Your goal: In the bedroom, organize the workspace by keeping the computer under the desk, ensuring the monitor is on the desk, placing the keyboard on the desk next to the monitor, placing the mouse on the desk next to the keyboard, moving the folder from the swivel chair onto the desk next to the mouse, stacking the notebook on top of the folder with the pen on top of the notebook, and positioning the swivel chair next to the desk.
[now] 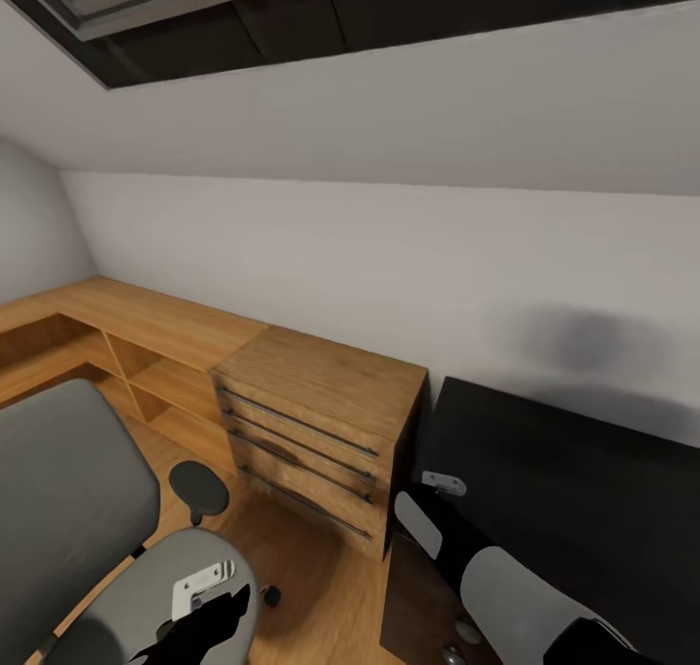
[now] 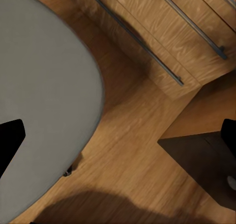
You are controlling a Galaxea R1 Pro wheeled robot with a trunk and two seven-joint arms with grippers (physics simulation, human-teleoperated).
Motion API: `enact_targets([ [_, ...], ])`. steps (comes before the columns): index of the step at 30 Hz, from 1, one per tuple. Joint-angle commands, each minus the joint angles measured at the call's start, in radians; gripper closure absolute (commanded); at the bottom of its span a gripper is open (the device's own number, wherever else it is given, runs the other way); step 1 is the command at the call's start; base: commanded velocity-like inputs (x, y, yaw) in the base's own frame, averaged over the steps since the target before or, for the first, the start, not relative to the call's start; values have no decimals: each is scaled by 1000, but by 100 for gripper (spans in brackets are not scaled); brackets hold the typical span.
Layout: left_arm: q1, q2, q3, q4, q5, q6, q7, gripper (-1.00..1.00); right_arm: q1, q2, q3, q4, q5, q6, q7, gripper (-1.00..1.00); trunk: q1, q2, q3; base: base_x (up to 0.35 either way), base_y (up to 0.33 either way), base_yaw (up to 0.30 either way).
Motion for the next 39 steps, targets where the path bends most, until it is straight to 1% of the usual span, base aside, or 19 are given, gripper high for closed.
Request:
enact_targets([
  [1,0,0,-1,-2,11,2,9,-100,-1,-1,7,-1,-5,7,-7,-100,4,-8,-4,0,0,0],
  [4,0,0,-1,-2,11,2,9,-100,-1,-1,7,0,-5,7,-6,-100,16,-29,-14,0,0,0],
  [15,0,0,-1,-2,11,3,10,-100,-1,-1,8,1,-5,0,-5,-100,16,-29,-14,0,0,0],
  [22,0,1,0,-2,11,3,10,-100,-1,-1,8,1,-5,0,-5,-100,42,-78,-36,0,0,0],
  [39,0,0,0,-2,11,3,10,-100,-1,-1,8,1,-5,0,-6,-100,42,-78,-36,0,0,0],
])
